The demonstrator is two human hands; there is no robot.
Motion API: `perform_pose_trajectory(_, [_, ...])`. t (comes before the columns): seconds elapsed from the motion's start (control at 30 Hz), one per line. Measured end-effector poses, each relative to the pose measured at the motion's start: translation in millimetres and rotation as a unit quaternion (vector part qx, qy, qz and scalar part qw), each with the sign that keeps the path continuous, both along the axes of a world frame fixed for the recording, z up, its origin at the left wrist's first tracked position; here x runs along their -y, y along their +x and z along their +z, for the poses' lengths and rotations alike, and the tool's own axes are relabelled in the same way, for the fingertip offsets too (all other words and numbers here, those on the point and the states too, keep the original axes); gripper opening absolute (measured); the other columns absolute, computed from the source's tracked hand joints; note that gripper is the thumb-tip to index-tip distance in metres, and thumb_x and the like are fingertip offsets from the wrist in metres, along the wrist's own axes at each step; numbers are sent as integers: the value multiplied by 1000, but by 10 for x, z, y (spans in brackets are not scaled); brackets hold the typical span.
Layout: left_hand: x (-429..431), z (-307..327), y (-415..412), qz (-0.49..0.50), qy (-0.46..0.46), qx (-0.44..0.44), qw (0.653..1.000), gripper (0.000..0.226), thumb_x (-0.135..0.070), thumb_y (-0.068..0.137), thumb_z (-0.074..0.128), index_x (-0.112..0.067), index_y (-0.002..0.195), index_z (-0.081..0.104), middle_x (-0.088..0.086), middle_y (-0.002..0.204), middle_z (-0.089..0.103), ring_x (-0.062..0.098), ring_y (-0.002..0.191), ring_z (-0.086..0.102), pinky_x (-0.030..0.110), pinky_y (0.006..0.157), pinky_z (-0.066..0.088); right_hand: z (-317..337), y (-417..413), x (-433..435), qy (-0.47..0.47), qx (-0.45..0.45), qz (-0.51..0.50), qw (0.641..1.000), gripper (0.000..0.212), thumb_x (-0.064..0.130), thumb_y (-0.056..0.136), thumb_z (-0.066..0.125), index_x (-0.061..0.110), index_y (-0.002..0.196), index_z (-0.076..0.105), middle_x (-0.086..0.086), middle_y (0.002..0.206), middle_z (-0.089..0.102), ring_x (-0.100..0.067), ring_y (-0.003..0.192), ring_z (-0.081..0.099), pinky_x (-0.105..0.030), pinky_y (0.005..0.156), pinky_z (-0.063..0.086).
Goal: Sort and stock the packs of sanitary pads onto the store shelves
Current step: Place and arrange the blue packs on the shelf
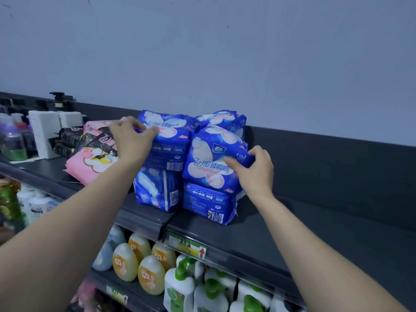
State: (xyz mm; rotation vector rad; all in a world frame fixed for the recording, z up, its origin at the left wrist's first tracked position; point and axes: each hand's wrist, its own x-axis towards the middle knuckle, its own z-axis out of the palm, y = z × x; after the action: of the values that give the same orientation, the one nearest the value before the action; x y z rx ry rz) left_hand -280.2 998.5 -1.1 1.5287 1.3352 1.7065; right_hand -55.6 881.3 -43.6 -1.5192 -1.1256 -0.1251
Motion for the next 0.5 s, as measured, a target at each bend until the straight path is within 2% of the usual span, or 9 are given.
perform_pose_trajectory(0.03, [3,-1,-23,-27,-45,55,997,40,-31,75,78,-18,103,51,6,129,40,21,105,52,36,86,49,-9,2,19,7,3,2,1000,46,34,74,82,25,73,37,2,93,50,-1,72,46,-13,59,34])
perform_pose_trajectory(0.1, [61,33,-63,-120,-147,165,968,57,-21,73,81,-16,120,48,7,121,53,23,92,61,38,67,56,-31,4,70,31,10,1,999,47,29,74,83,25,70,36,3,90,47,2,70,44,-8,60,36])
perform_pose_trajectory(0.17, [144,69,-80,-193,-177,171,950,46,-10,75,78,-10,115,56,10,107,66,22,74,66,30,47,54,-62,10,135,61,22,-5,998,44,21,73,84,17,73,40,2,88,44,6,70,45,-5,62,35])
perform_pose_trajectory(0.2, [172,69,-74,-205,-166,165,950,42,-5,74,76,-9,112,59,11,105,68,22,72,67,29,46,53,-83,22,168,77,29,-8,997,43,17,73,84,14,73,41,1,87,44,9,71,45,-4,62,35])
perform_pose_trajectory(0.27, [212,-4,-60,-214,-107,190,952,45,6,72,73,-9,112,58,11,109,68,27,86,69,36,62,58,-120,73,250,112,38,-16,993,43,11,71,84,13,72,41,0,85,43,11,71,45,-5,62,35])
perform_pose_trajectory(0.33, [279,-155,-13,-227,-39,218,949,52,17,70,67,-10,112,54,9,115,64,31,107,63,43,85,55,-160,177,360,144,44,-25,988,44,9,69,85,13,69,41,-1,83,42,8,70,45,-6,61,35])
perform_pose_trajectory(0.37, [319,-244,26,-233,-14,224,946,59,22,68,64,-11,115,51,8,116,61,30,113,59,41,89,53,-177,240,424,154,47,-27,987,43,8,69,84,13,69,42,-1,83,43,6,70,45,-6,61,36])
perform_pose_trajectory(0.43, [418,-398,128,-253,13,220,942,75,26,63,60,-16,123,44,6,113,56,24,110,57,31,81,54,-212,360,566,159,55,-29,985,41,5,70,83,11,69,43,-1,84,44,3,71,46,-8,61,36])
perform_pose_trajectory(0.5, [510,-493,244,-268,25,186,945,91,28,63,55,-34,128,42,8,114,54,22,106,57,32,75,53,-261,475,692,151,62,-34,986,39,3,69,83,9,69,44,0,84,45,4,73,46,-9,60,36])
